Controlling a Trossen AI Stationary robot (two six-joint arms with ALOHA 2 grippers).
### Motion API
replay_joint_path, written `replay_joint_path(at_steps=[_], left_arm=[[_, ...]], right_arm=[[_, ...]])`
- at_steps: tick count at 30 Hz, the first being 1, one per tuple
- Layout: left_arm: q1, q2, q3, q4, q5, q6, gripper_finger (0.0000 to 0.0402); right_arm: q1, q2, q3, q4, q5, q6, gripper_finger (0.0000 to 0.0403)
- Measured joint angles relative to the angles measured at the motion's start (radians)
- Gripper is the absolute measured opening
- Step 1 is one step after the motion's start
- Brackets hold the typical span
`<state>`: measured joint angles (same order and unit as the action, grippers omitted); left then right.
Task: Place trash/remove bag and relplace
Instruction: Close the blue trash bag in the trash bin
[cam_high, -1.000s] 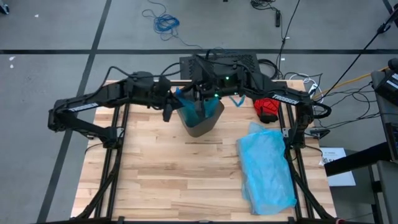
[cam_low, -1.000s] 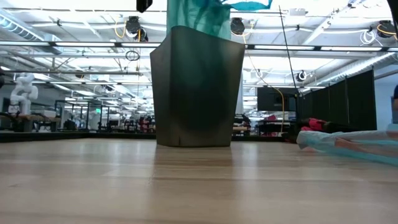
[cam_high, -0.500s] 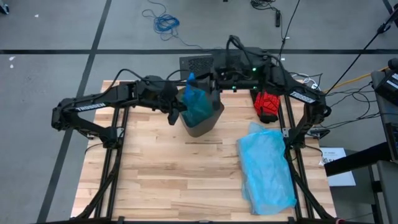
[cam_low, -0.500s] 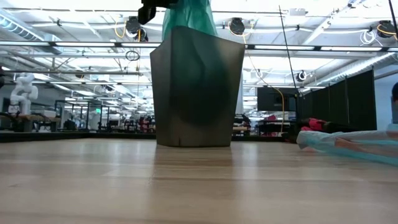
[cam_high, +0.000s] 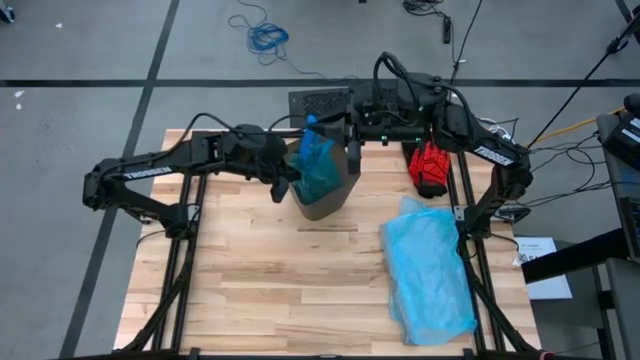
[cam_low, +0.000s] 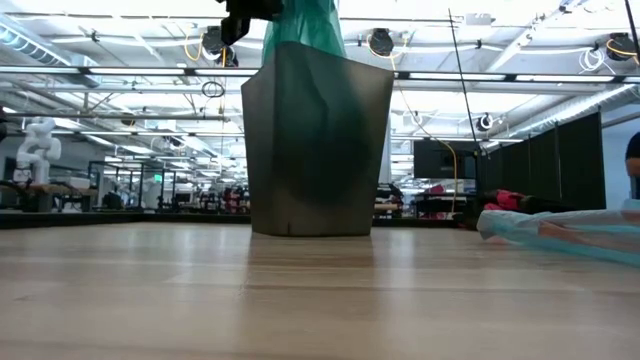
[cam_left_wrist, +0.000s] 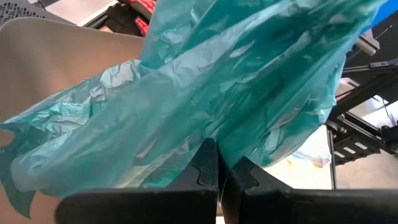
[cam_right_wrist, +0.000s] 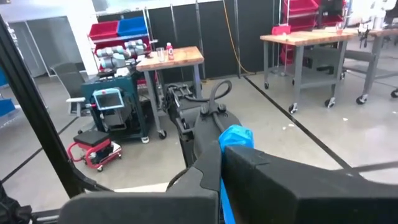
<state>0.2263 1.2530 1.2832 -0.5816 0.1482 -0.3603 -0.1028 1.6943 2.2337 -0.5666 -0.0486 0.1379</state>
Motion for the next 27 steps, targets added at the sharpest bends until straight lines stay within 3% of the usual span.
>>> replay_joint_path(at_steps=[9,18,20,24,27], left_arm=[[0.000,-0.025,-0.002,0.045,0.002,-0.001,0.0000],[0.000,-0.027,-0.002,0.066,0.016,-0.035,0.0000],[0.000,-0.039,-0.002,0.088,0.020,-0.051,0.0003],[0.000,-0.070,-0.001,0.120,0.043,-0.052,0.0032],[0.000,-0.100,-0.001,0.141,0.049,-0.046,0.0067]], right_arm=[[-0.037,0.005,0.002,-0.092,0.004,0.076,0.0008],[-0.036,0.005,0.002,-0.103,-0.009,0.049,0.0088],[-0.036,0.005,0.002,-0.109,-0.008,0.033,0.0081],[-0.035,0.005,0.002,-0.112,-0.009,0.007,0.0015],[-0.035,0.005,0.002,-0.114,-0.009,0.000,0.0008]])
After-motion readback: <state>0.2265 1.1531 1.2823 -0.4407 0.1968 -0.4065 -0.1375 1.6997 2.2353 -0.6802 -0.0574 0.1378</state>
